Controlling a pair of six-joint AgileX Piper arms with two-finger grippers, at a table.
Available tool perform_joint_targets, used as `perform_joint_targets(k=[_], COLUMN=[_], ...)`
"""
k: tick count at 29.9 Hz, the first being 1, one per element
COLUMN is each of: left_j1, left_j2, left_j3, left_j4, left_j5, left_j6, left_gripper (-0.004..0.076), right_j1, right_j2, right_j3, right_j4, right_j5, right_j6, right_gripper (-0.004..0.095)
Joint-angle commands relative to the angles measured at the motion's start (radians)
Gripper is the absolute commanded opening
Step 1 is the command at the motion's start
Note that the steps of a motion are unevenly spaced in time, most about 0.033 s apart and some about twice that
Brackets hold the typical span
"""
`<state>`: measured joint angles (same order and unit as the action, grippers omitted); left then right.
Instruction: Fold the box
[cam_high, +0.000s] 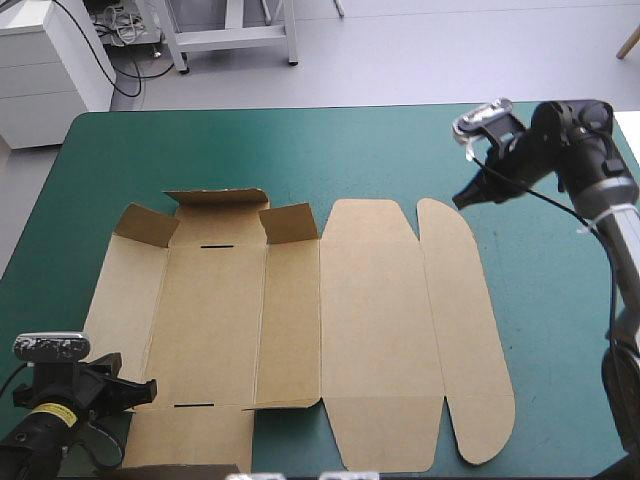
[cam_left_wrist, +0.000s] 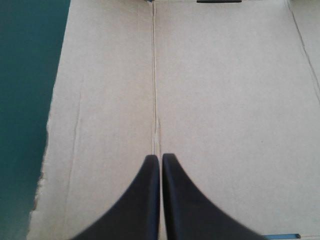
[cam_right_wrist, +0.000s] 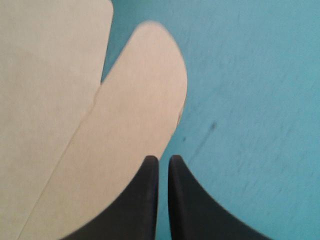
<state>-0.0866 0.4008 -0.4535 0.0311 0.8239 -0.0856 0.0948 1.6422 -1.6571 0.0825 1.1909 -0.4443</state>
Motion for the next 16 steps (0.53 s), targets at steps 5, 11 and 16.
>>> perform_joint_targets(k=[5,11,16], left_j1=[0.0,0.0,0.0], left_j2=[0.008,0.008,0.05], left_j3=[-0.025,-0.025,-0.064], left_j4=[-0.008,-0.008,-0.012], left_j5=[-0.057,-0.051,0.012], left_j6=[-0.008,0.0,0.029], left_gripper=[-0.0008,-0.0008,-0.0008], right_j1=[-0.12,-0.153,-0.153], right_j2=[-0.302,-0.491,-0.589], right_j3=[0.412,0.614,0.67], right_j4=[0.026,0.029,0.06], right_j5=[-0.075,-0.113,-0.135], right_j6=[0.014,0.014,0.026], right_gripper=[-0.002,-0.002,-0.002])
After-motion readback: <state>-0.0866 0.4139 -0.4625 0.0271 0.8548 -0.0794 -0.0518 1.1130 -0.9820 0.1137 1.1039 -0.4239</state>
